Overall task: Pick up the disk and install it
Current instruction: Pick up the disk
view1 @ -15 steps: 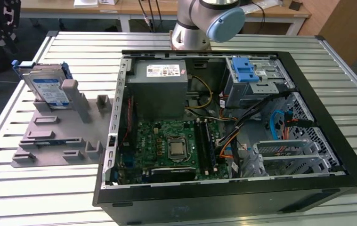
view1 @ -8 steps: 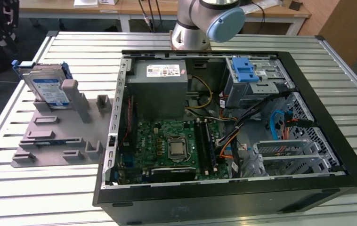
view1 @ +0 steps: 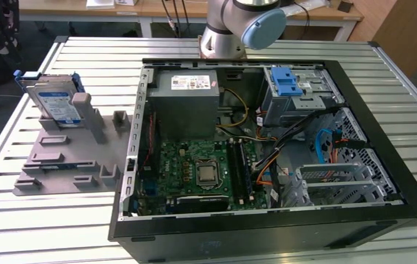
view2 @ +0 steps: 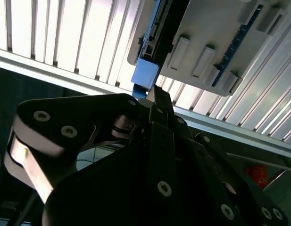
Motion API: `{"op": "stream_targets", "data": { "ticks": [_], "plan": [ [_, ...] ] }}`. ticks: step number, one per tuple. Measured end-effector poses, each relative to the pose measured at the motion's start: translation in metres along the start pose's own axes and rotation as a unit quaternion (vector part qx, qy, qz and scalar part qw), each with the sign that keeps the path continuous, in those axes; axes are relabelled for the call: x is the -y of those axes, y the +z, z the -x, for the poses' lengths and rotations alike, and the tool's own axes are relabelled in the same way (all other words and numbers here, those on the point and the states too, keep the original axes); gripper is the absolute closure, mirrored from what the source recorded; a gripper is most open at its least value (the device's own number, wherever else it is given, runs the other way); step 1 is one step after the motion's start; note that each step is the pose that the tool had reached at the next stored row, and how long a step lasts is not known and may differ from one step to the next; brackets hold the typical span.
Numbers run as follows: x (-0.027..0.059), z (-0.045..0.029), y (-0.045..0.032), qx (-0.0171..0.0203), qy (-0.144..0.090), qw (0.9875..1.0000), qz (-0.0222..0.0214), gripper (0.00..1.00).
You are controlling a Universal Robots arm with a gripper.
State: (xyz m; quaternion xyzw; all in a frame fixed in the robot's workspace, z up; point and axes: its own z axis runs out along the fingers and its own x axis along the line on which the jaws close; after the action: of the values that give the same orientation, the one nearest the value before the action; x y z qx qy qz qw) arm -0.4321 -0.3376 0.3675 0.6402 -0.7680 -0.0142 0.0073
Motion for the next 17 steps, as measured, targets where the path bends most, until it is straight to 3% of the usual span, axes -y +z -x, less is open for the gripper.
{"op": "stream_targets", "data": {
  "ticks": [4,8,10,14,16,17],
  "plan": [
    [0.0,0.0,0.0001,-0.0009,-0.03,0.9995,0.0003,0.89],
    [0.0001,0.0,0.0003,-0.0015,-0.059,0.9983,-0.0004,0.89],
    [-0.0005,-0.0001,0.0005,-0.0004,-0.06,0.9982,-0.0048,0.89],
    [-0.0005,0.0002,0.0012,-0.0004,-0.061,0.9981,-0.0057,0.77],
    [-0.0005,0.0001,0.0013,0.0,-0.061,0.9981,-0.0062,0.65],
    [-0.0005,0.0002,0.0015,0.0001,-0.061,0.9981,-0.0064,0.65]
  ]
}}
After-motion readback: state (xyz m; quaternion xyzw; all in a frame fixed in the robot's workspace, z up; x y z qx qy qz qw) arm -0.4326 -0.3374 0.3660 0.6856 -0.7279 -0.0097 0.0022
